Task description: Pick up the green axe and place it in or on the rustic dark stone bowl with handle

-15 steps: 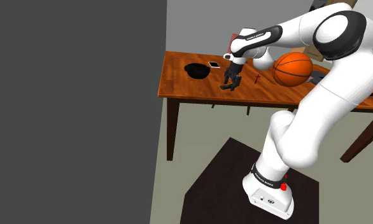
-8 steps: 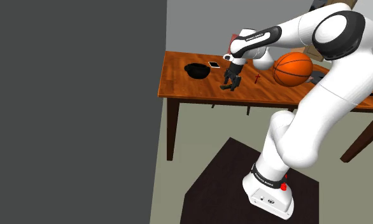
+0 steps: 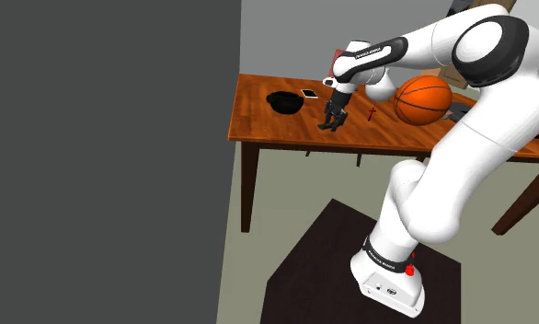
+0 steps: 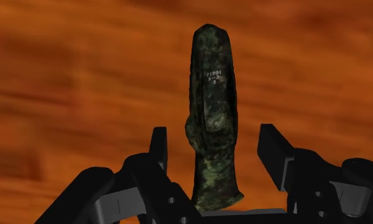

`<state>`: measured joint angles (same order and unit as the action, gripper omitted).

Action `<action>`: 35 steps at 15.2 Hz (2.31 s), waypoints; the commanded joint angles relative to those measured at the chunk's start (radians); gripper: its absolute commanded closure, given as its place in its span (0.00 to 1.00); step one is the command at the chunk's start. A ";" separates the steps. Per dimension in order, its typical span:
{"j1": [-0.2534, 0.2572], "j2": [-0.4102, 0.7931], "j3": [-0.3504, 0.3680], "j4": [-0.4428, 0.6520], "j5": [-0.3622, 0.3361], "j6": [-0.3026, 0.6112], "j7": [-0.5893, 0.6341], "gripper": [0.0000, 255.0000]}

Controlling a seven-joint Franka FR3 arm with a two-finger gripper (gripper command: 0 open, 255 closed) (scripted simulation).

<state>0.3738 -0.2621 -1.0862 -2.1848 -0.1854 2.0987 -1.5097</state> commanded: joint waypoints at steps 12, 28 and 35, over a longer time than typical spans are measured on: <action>-0.024 -0.050 0.062 0.094 -0.031 -0.133 0.033 1.00; -0.023 -0.065 0.113 0.294 -0.023 -0.348 0.042 1.00; -0.012 -0.048 0.116 0.390 -0.007 -0.432 0.033 1.00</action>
<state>0.3618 -0.3088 -0.9744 -1.8030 -0.1921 1.6769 -1.4785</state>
